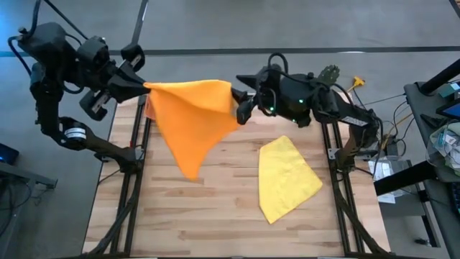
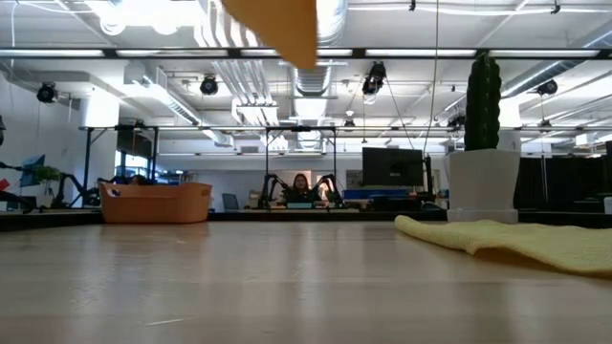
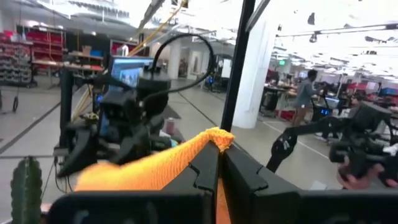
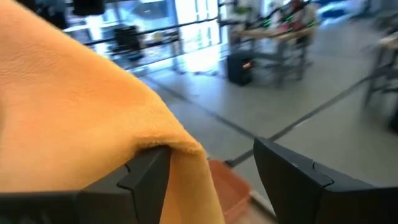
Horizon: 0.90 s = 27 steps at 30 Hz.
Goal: Roll microfiber towels into tight, uniform cylinder then place into a basket
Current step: Fold the orange towel
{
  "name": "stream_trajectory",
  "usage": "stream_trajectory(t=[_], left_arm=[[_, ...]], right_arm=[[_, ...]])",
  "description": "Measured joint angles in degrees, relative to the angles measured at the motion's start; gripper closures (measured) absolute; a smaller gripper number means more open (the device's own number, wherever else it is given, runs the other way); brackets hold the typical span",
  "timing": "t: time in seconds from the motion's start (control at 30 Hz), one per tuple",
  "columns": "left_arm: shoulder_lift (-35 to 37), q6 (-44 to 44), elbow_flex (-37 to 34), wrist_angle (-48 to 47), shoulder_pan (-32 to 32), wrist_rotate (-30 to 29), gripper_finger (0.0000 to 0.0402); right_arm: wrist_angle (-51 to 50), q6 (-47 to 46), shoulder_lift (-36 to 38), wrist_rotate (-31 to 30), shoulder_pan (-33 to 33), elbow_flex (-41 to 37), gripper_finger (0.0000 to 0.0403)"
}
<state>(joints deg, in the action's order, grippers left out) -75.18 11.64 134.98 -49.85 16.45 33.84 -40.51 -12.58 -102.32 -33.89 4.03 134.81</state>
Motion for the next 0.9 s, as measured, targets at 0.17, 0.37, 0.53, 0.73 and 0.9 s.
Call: stream_trajectory(t=[0.17,0.37,0.53,0.73,0.9], left_arm=[[0.0,0.0,0.0,0.3,0.0,-3.9,0.0402],[-0.7,-0.1,0.0,-0.1,0.0,-9.0,0.0402],[-1.5,-3.0,0.0,0.2,0.0,-10.4,0.0402],[-3.2,-7.3,0.0,0.0,0.0,-10.8,0.0402],[-3.9,-10.5,0.0,-1.1,0.0,-12.0,0.0402]], right_arm=[[0.0,-1.8,-1.0,3.8,-0.7,0.0,0.0177],[0.0,-0.9,-1.8,0.3,-0.6,0.0,0.0177],[-0.3,0.0,-1.8,-2.8,-0.3,0.0,0.0177],[-5.2,-0.2,-2.0,-3.7,-0.6,0.0,0.0177],[-14.6,-2.0,-4.8,-3.8,-2.4,-0.2,0.0177]])
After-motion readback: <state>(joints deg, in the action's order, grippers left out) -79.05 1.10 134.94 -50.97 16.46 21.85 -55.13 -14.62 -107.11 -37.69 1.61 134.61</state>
